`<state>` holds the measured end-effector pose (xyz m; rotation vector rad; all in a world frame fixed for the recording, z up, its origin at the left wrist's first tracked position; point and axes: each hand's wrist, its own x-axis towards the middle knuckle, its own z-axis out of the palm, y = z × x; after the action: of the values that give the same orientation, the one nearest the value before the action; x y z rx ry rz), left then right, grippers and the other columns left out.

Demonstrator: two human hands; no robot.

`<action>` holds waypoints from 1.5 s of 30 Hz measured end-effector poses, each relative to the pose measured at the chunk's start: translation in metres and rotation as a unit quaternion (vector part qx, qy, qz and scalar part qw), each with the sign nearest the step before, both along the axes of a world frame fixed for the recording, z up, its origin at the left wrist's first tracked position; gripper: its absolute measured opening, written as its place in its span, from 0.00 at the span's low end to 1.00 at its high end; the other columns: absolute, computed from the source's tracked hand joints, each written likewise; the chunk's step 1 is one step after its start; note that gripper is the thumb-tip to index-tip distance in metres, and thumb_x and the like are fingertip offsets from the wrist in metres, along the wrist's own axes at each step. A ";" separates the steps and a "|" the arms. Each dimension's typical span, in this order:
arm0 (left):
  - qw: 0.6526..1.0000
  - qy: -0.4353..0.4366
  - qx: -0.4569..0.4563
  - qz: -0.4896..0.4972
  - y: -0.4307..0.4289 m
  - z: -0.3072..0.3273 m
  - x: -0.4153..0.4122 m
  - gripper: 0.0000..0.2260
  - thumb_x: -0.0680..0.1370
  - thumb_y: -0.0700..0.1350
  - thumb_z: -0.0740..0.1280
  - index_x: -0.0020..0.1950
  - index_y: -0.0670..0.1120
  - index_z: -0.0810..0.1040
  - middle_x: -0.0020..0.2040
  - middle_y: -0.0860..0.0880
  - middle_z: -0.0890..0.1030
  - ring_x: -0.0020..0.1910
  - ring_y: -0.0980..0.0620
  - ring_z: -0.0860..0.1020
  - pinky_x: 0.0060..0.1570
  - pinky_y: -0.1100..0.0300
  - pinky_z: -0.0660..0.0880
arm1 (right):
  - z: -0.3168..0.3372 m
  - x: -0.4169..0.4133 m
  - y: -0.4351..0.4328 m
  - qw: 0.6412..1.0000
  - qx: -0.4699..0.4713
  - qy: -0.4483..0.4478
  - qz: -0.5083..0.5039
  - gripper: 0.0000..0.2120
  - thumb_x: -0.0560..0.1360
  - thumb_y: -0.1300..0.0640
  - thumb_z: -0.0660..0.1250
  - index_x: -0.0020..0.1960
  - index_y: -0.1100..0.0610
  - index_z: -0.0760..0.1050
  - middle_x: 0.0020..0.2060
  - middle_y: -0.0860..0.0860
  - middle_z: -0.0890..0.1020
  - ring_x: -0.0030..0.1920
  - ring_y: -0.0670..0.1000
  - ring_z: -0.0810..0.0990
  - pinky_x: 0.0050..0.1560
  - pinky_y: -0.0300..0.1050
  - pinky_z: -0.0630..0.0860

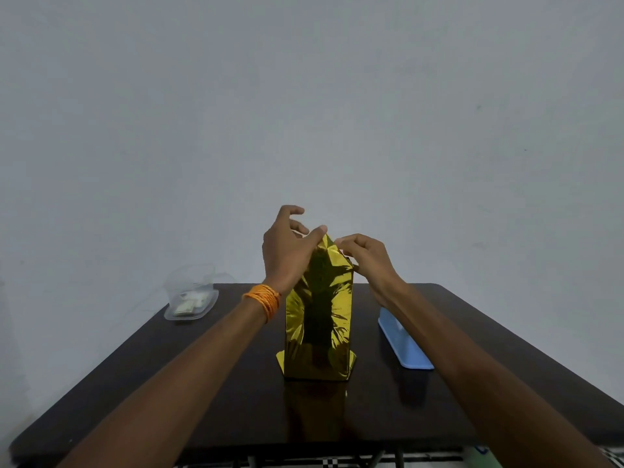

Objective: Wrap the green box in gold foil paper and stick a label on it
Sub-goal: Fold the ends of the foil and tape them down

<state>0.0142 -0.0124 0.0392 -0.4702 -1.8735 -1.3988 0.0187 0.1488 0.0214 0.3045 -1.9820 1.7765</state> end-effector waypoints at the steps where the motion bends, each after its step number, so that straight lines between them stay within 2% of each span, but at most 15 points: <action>1: 1.000 0.025 -0.013 0.006 0.005 0.002 0.003 0.20 0.73 0.53 0.75 0.62 0.50 0.74 0.43 0.53 0.80 0.43 0.56 0.79 0.44 0.60 0.77 | 0.000 0.003 0.004 1.000 0.006 -0.002 -0.004 0.07 0.78 0.53 0.69 0.48 0.56 0.83 0.50 0.48 0.84 0.55 0.48 0.80 0.55 0.47 0.76; 5: 0.992 0.101 -0.064 0.029 0.028 0.008 0.013 0.16 0.73 0.50 0.74 0.58 0.52 0.76 0.43 0.55 0.78 0.45 0.54 0.77 0.51 0.47 0.77 | -0.007 0.015 0.030 0.999 -0.004 -0.012 -0.051 0.10 0.79 0.51 0.69 0.53 0.57 0.82 0.54 0.49 0.83 0.57 0.49 0.79 0.56 0.46 0.76; 8: 0.974 0.181 -0.119 0.069 0.050 0.011 0.022 0.08 0.75 0.47 0.72 0.53 0.51 0.78 0.43 0.53 0.79 0.46 0.53 0.76 0.51 0.50 0.73 | -0.014 0.020 0.060 0.993 -0.010 -0.023 -0.115 0.07 0.78 0.53 0.69 0.51 0.57 0.83 0.50 0.51 0.84 0.53 0.50 0.81 0.53 0.44 0.77; 11: 0.958 0.222 -0.170 0.056 0.077 0.006 0.028 0.03 0.75 0.45 0.71 0.48 0.50 0.79 0.41 0.54 0.77 0.44 0.54 0.74 0.43 0.58 0.72 | -0.023 0.026 0.093 0.980 0.040 -0.033 -0.193 0.05 0.77 0.56 0.69 0.48 0.56 0.83 0.46 0.49 0.84 0.49 0.49 0.81 0.53 0.45 0.78; 15: 0.978 0.124 -0.168 -0.010 0.110 -0.017 0.025 0.01 0.75 0.44 0.71 0.45 0.49 0.80 0.38 0.55 0.78 0.40 0.56 0.76 0.38 0.63 0.73 | -0.043 0.034 0.126 0.963 0.080 -0.099 -0.237 0.07 0.76 0.58 0.70 0.45 0.61 0.83 0.39 0.50 0.83 0.41 0.49 0.78 0.43 0.41 0.74; 17: 0.985 0.060 -0.158 -0.044 0.122 -0.034 0.019 0.01 0.74 0.43 0.72 0.44 0.49 0.81 0.37 0.55 0.79 0.37 0.57 0.77 0.37 0.64 0.73 | -0.058 0.036 0.140 0.953 0.098 -0.145 -0.247 0.12 0.75 0.56 0.70 0.41 0.67 0.80 0.36 0.54 0.80 0.38 0.51 0.74 0.39 0.44 0.71; 18: 0.985 0.033 -0.161 -0.057 0.127 -0.042 0.017 0.01 0.74 0.43 0.71 0.44 0.49 0.82 0.36 0.56 0.78 0.37 0.57 0.77 0.36 0.65 0.72 | -0.065 0.037 0.146 0.949 0.105 -0.166 -0.245 0.15 0.75 0.55 0.70 0.38 0.67 0.77 0.35 0.55 0.77 0.38 0.53 0.71 0.38 0.45 0.69; 20: 0.979 -0.001 -0.192 -0.062 0.134 -0.058 0.013 0.02 0.74 0.42 0.70 0.45 0.48 0.82 0.37 0.54 0.80 0.38 0.56 0.77 0.37 0.64 0.72 | -0.078 0.038 0.152 0.944 0.116 -0.201 -0.236 0.12 0.74 0.54 0.70 0.37 0.59 0.75 0.35 0.56 0.72 0.37 0.53 0.68 0.37 0.45 0.65; 24: 0.959 -0.077 -0.259 -0.084 0.147 -0.088 0.001 0.06 0.73 0.40 0.69 0.49 0.45 0.83 0.43 0.47 0.83 0.43 0.51 0.79 0.39 0.62 0.72 | -0.091 0.035 0.152 0.933 0.115 -0.270 -0.209 0.13 0.78 0.51 0.67 0.43 0.61 0.79 0.35 0.53 0.76 0.32 0.48 0.69 0.32 0.41 0.65; 28: 0.929 -0.144 -0.321 -0.114 0.152 -0.108 -0.009 0.11 0.73 0.47 0.73 0.52 0.44 0.84 0.47 0.46 0.84 0.46 0.49 0.81 0.43 0.59 0.76 | -0.095 0.031 0.145 0.942 0.026 -0.286 -0.172 0.11 0.79 0.55 0.67 0.52 0.64 0.78 0.32 0.49 0.73 0.30 0.45 0.68 0.31 0.41 0.62; 32: 0.916 -0.164 -0.345 -0.123 0.156 -0.122 -0.017 0.18 0.69 0.53 0.78 0.52 0.43 0.83 0.49 0.46 0.84 0.47 0.49 0.81 0.45 0.59 0.76 | -0.096 0.022 0.142 0.942 -0.007 -0.293 -0.163 0.13 0.77 0.58 0.70 0.56 0.67 0.80 0.34 0.52 0.77 0.30 0.47 0.70 0.30 0.40 0.64; 35: 0.929 -0.159 -0.312 -0.117 0.159 -0.127 -0.021 0.18 0.68 0.52 0.79 0.51 0.42 0.84 0.49 0.45 0.85 0.47 0.49 0.82 0.48 0.55 0.79 | -0.089 0.022 0.140 0.940 -0.029 -0.304 -0.152 0.05 0.76 0.61 0.72 0.46 0.64 0.80 0.33 0.52 0.78 0.29 0.46 0.73 0.26 0.37 0.68; 38: 0.933 -0.155 -0.303 -0.117 0.160 -0.131 -0.022 0.19 0.68 0.52 0.79 0.52 0.41 0.83 0.50 0.45 0.85 0.47 0.49 0.81 0.48 0.55 0.79 | -0.082 0.016 0.143 0.937 -0.012 -0.305 -0.167 0.10 0.76 0.62 0.73 0.37 0.61 0.76 0.29 0.52 0.75 0.26 0.45 0.69 0.20 0.34 0.64; 43: 0.933 -0.151 -0.303 -0.122 0.159 -0.133 -0.022 0.19 0.68 0.53 0.79 0.52 0.42 0.83 0.49 0.45 0.84 0.46 0.49 0.81 0.44 0.58 0.77 | -0.076 0.005 0.139 0.938 0.062 -0.262 -0.218 0.10 0.74 0.56 0.75 0.43 0.64 0.83 0.41 0.55 0.85 0.33 0.46 0.76 0.33 0.39 0.70; 45: 0.932 -0.149 -0.307 -0.124 0.159 -0.133 -0.021 0.19 0.68 0.53 0.79 0.52 0.42 0.83 0.48 0.45 0.85 0.45 0.49 0.81 0.45 0.57 0.78 | -0.077 0.008 0.136 0.934 0.087 -0.247 -0.242 0.10 0.73 0.56 0.75 0.43 0.64 0.84 0.40 0.55 0.85 0.31 0.46 0.75 0.32 0.40 0.69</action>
<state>-0.0072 0.1467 -0.0933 -0.8610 -2.5834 -1.0469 0.0267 0.2844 -0.0560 -0.5922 -2.2914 1.4463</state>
